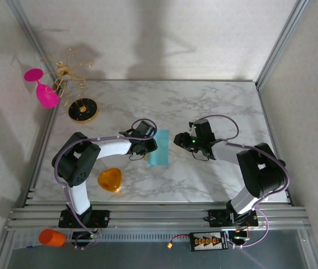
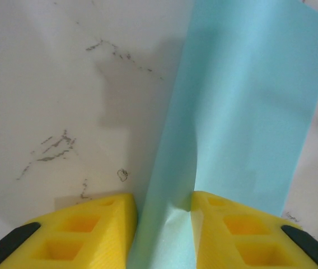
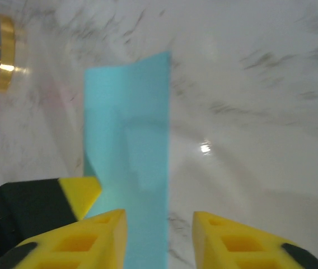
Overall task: Fold a paper plane with a square sheet of paper (pick it up from the middle)
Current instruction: First fold in half a square sheet of paper at the center of the table, then hold the square sheet of paper at the center of the table.
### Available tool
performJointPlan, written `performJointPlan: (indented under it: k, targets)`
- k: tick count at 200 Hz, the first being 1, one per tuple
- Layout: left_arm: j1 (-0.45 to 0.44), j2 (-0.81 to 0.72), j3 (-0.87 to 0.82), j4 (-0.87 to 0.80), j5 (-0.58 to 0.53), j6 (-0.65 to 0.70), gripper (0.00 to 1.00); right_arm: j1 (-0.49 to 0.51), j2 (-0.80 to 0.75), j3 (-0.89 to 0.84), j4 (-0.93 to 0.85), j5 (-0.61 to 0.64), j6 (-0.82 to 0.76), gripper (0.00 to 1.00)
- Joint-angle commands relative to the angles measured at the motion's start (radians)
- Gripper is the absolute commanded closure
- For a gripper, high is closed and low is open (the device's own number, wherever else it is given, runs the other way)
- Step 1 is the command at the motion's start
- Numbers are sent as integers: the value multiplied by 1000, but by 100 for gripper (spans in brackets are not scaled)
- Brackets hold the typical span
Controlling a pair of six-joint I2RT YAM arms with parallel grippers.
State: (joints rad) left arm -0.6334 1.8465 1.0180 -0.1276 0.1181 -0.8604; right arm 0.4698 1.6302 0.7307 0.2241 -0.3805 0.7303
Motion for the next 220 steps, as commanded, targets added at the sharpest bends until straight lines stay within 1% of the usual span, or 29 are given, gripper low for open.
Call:
performJointPlan:
  k: [1, 27, 58, 96, 128, 187, 220]
  targets:
    - [6, 94, -50, -72, -21, 20, 66, 38, 58, 64, 38, -102, -4, 71]
    - [6, 95, -52, -71, -21, 21, 65, 67, 128, 116, 28, -110, 41, 81]
    - [6, 98, -58, -67, -21, 16, 65, 81, 195, 174, -12, -111, 76, 88]
    - [6, 103, -58, -63, -17, 17, 65, 90, 245, 219, -73, -105, 73, 96]
    - [6, 103, -58, -64, -17, 18, 65, 92, 266, 234, -122, -86, 56, 98]
    - [6, 100, -61, -65, -16, 18, 66, 92, 326, 253, -245, -18, 34, 100]
    - [10, 60, -25, -96, -28, 34, 65, 90, 356, 244, -301, 35, 17, 100]
